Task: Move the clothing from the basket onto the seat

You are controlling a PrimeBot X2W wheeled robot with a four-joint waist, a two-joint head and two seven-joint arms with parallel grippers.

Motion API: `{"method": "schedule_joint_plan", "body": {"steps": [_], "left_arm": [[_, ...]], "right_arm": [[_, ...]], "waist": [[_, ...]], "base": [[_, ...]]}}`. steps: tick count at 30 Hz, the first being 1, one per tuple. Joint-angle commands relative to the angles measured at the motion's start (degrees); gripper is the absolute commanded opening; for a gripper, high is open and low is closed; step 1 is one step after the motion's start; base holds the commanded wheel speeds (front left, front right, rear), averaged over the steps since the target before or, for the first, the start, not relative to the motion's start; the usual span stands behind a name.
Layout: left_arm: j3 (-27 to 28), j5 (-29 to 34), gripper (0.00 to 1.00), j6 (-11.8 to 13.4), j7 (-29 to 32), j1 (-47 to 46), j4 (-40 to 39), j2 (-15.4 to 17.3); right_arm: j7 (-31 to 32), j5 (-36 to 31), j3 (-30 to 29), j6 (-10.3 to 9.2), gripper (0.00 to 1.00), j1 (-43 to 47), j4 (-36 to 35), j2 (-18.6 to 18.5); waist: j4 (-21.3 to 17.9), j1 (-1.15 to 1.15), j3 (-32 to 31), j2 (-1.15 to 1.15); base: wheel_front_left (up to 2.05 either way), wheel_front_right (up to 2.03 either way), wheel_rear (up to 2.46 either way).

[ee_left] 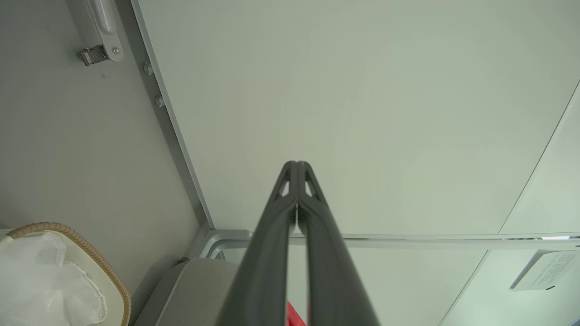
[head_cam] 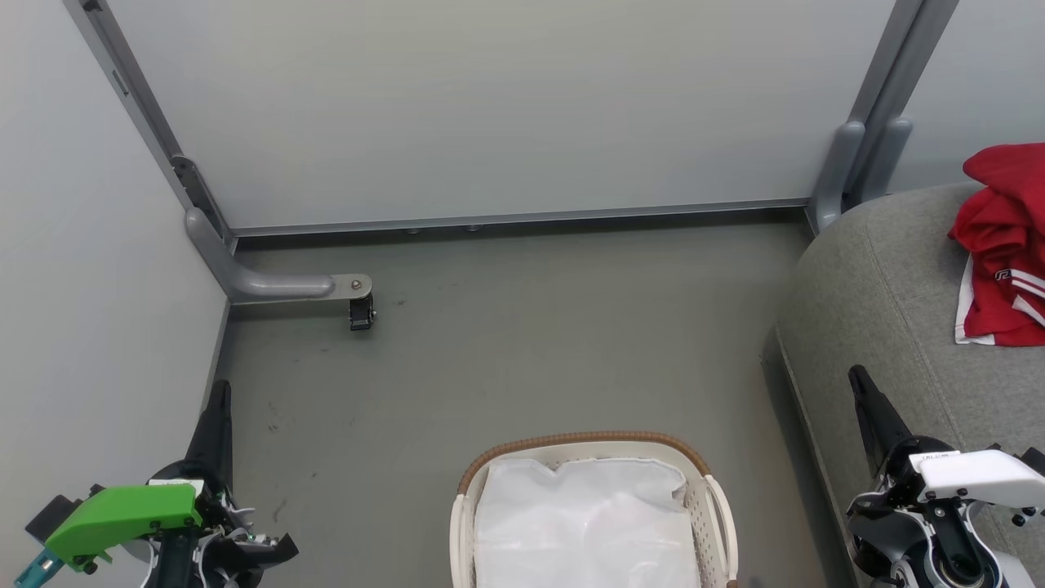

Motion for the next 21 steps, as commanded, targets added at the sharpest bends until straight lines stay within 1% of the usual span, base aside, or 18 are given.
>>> {"method": "schedule_joint_plan", "body": {"steps": [1,21], "left_arm": [[0.1,-0.2,0.0,-0.3,0.2,-0.7,-0.1,0.4],[0.1,-0.2,0.0,-0.3,0.2,-0.7,-0.1,0.4]], "right_arm": [[0.1,0.2,-0.1,-0.06,0.0,-0.5,-0.2,-0.3],[0.1,0.2,-0.1,-0.06,0.0,-0.5,-0.2,-0.3]], "waist": [[0.0,0.0,0.0,0.46],[0.0,0.0,0.0,0.46]], "base": [[0.0,0.0,0.0],[0.0,0.0,0.0]]}}
